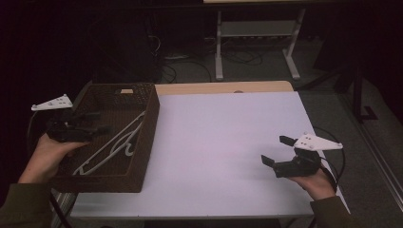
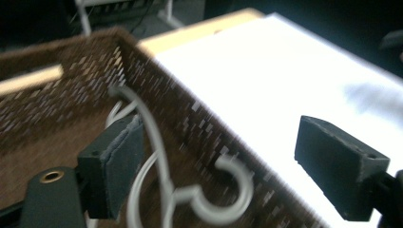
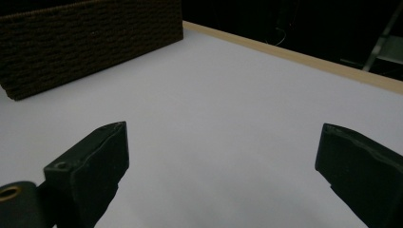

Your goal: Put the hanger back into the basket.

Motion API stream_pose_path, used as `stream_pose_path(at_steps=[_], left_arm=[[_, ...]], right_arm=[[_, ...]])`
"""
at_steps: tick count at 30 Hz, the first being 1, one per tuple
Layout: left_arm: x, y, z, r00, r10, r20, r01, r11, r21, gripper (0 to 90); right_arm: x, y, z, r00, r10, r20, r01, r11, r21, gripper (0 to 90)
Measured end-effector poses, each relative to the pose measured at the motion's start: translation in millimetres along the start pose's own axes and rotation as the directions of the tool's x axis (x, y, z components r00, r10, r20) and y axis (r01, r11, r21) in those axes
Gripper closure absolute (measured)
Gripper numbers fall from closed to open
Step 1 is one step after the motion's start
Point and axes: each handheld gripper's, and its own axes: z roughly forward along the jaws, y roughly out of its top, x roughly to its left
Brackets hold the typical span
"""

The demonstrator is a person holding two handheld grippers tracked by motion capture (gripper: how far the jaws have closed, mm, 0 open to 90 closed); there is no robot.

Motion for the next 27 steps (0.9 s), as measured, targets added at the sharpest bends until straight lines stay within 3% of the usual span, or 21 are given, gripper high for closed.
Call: stream_pose_path(at_steps=[7, 15, 18, 27], left_arm=[[-18.5, 4.2, 14.2, 0.9991, 0.029, 0.032, -0.026, 0.9956, -0.091, 15.3], [-47.4, 2.6, 39.1, 0.9959, 0.06, 0.067, -0.048, 0.9846, -0.168, 13.7], [-58.1, 1.7, 47.5, 0.9929, 0.074, 0.092, -0.056, 0.9809, -0.186, 13.4], [-81.8, -5.2, 66.3, 0.9882, 0.107, 0.11, -0.079, 0.9675, -0.24, 6.3]], right_arm=[[-0.2, 20.7, -1.1, 0.9999, -0.013, -0.006, 0.013, 0.999, -0.038, 3.5], [2.2, 43.0, 0.2, 0.9994, -0.027, -0.024, 0.024, 0.995, -0.1, 3.5], [4.0, 50.6, 1.2, 0.9991, -0.021, -0.036, 0.017, 0.992, -0.121, 3.0], [5.3, 64.3, 3.6, 0.9985, -0.022, -0.05, 0.014, 0.986, -0.165, 0.0]])
